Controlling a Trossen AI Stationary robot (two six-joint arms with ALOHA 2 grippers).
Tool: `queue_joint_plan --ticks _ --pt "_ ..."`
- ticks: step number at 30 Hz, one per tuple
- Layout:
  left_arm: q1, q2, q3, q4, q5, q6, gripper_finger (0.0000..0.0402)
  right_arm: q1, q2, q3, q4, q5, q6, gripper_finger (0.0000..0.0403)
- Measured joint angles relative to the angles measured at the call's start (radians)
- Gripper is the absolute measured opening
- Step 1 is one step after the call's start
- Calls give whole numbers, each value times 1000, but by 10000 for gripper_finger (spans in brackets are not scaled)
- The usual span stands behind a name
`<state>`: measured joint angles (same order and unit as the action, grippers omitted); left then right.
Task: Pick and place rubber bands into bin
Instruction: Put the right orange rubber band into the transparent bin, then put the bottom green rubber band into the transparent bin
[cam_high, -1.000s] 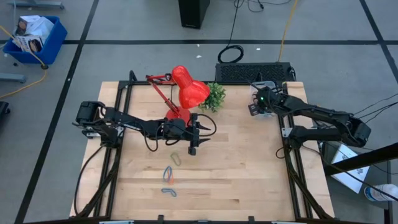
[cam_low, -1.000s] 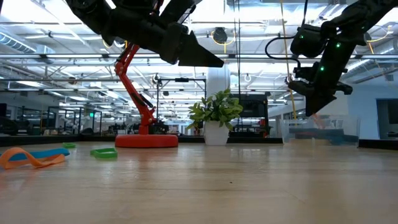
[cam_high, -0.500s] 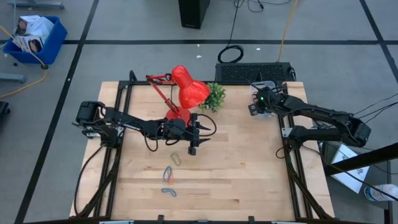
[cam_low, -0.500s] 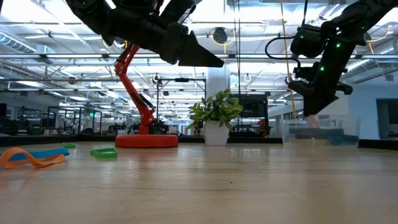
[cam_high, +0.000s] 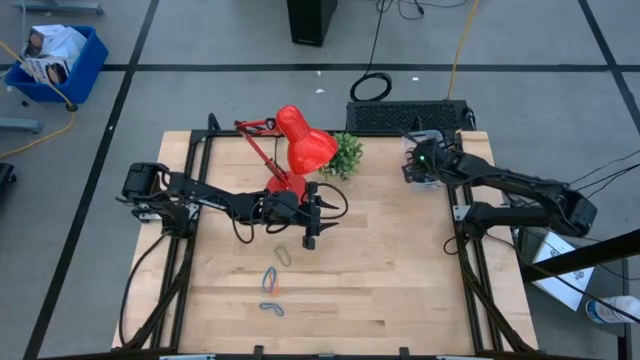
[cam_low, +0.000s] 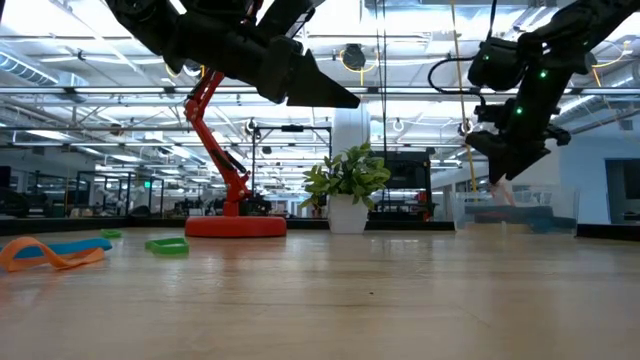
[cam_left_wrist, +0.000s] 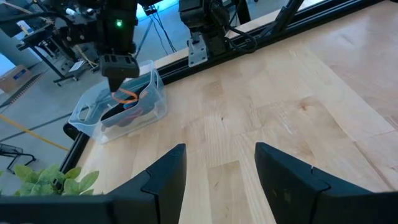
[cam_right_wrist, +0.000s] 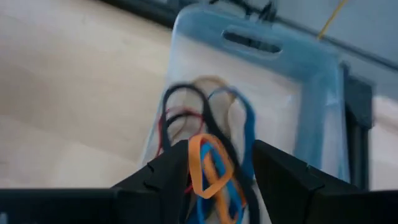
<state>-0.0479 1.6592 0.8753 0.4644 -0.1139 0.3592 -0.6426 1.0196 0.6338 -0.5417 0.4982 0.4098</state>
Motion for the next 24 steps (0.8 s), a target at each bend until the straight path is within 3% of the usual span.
queue_joint_plan --ticks 11,18,24 --pt "0 0 0 0 0 -2 198 6 -107 0 171 -20 -71 169" --pt "0 0 0 -6 0 -2 198 128 -140 -26 372 -375 -281 168" --pt "-2 0 0 -43 0 11 198 378 -139 -159 724 -451 -437 169"
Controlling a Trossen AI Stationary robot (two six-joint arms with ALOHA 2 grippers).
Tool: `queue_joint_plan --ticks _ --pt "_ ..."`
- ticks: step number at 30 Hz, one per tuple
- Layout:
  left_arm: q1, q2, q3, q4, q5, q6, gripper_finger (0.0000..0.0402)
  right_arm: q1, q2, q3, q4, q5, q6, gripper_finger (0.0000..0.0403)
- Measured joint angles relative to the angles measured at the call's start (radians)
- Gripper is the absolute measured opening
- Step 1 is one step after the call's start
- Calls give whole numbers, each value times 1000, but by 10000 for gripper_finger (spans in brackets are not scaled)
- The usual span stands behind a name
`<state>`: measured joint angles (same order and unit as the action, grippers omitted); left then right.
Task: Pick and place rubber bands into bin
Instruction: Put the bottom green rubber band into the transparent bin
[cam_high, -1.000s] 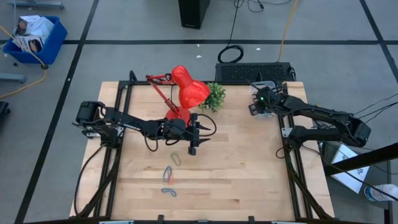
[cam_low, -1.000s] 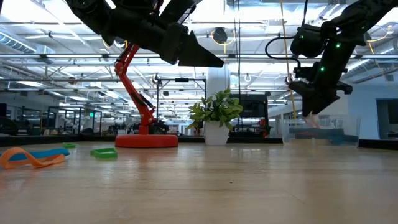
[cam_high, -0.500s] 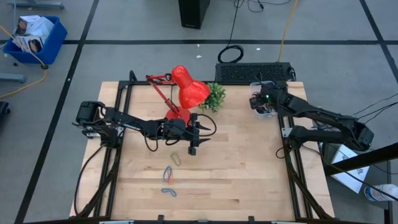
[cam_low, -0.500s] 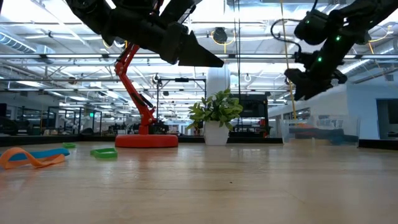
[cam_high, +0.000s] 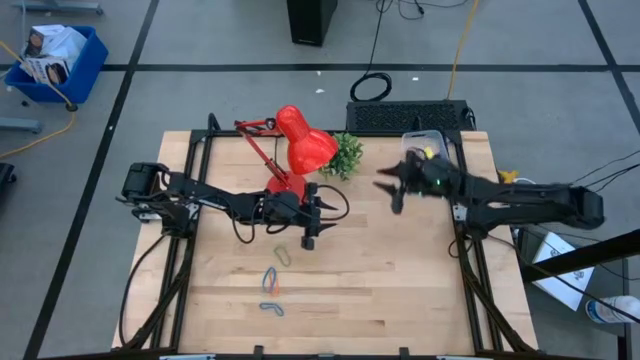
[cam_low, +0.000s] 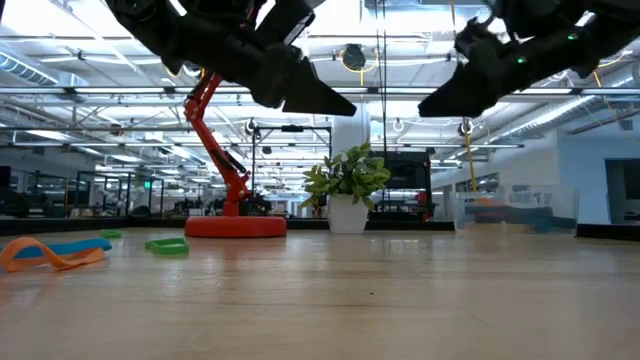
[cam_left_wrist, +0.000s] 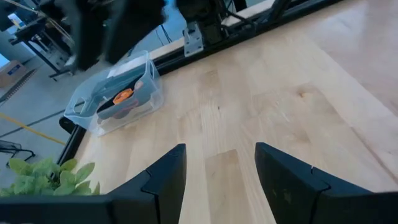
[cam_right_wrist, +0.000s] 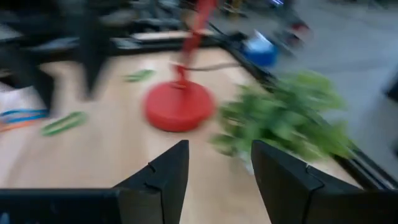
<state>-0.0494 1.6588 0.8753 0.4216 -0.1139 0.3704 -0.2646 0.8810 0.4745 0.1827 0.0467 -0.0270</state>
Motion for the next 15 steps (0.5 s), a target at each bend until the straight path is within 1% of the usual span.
queue_joint_plan --ticks 3,7,12,15 --pt "-8 -4 0 -66 -1 1 198 110 0 -65 113 0 -44 171" --pt "-39 -8 0 -247 -1 -7 198 203 0 -135 252 1 -74 170" --pt "-88 -7 0 -435 37 -60 198 227 0 -184 351 4 -98 170" --pt "-115 -7 0 -508 74 -94 198 221 0 -198 375 8 -98 168"
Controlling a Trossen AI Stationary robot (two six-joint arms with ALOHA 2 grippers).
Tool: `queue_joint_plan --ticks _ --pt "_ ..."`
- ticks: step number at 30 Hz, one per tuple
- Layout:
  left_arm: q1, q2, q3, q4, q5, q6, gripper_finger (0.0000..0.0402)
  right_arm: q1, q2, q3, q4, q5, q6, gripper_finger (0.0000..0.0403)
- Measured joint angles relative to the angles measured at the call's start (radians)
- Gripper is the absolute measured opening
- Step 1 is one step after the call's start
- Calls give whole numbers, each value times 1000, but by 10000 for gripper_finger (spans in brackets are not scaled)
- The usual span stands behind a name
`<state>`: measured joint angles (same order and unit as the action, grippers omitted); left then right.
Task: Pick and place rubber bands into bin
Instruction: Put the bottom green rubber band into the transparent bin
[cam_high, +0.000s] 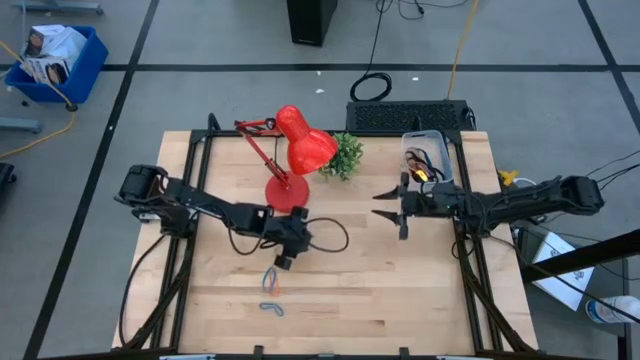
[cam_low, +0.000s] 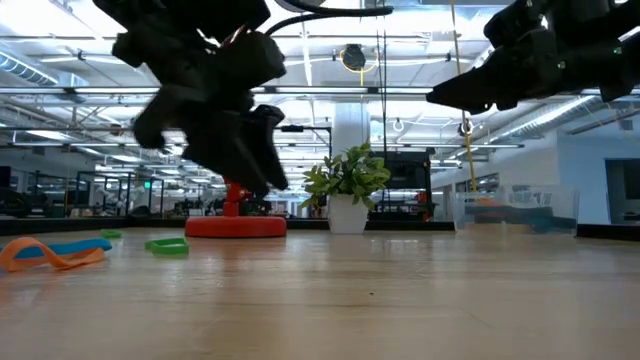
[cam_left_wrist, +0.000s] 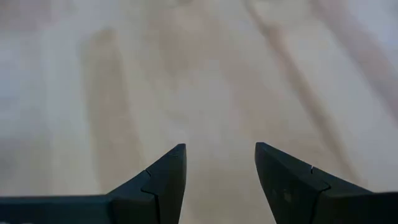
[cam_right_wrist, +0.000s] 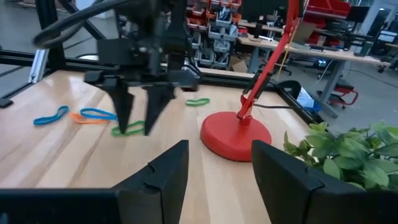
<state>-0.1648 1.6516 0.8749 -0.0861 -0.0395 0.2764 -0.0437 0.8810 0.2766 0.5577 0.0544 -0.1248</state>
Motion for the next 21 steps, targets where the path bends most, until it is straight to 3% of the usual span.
queue_joint_plan --ticks 11,21 --pt "-54 -88 0 -242 37 -222 198 -3 0 -2 -1 1 7 171" --pt "-39 -80 0 -322 16 -339 198 -3 0 -2 -5 1 8 170"
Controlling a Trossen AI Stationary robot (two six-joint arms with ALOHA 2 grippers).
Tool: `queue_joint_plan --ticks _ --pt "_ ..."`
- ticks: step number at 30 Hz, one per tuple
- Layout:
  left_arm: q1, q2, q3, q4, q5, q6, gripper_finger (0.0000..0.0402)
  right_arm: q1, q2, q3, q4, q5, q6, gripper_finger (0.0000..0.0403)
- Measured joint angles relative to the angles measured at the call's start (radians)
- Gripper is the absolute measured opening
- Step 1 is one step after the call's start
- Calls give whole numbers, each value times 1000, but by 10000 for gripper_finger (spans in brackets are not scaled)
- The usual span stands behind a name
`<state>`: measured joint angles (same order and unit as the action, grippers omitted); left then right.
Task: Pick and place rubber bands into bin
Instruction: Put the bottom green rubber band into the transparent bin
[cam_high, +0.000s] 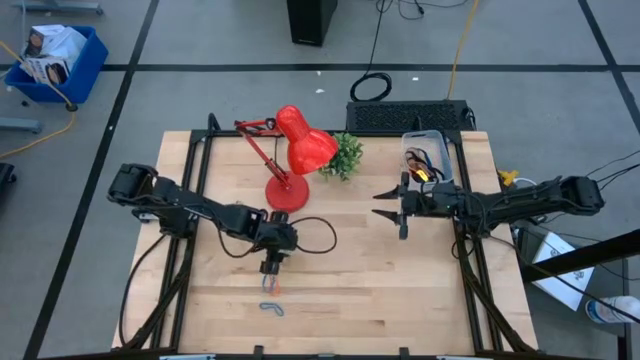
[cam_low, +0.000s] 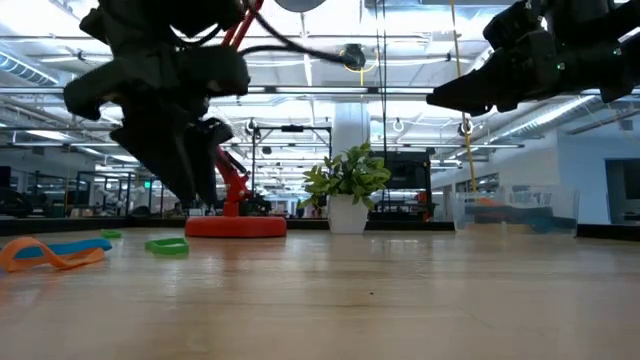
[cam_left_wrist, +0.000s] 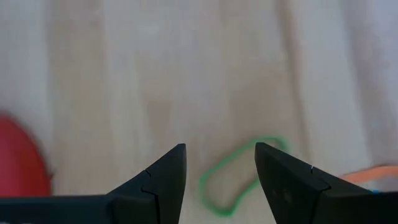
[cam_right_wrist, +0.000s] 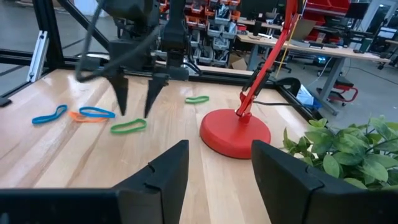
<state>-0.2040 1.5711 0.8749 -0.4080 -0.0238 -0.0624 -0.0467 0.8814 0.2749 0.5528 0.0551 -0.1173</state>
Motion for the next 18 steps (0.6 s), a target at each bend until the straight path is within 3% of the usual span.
queue_joint_plan --ticks 6,18 --pt "19 0 0 -74 -24 -55 198 0 0 0 -3 0 0 168" --pt "26 0 -42 -39 1 -92 198 0 0 0 -3 0 0 170"
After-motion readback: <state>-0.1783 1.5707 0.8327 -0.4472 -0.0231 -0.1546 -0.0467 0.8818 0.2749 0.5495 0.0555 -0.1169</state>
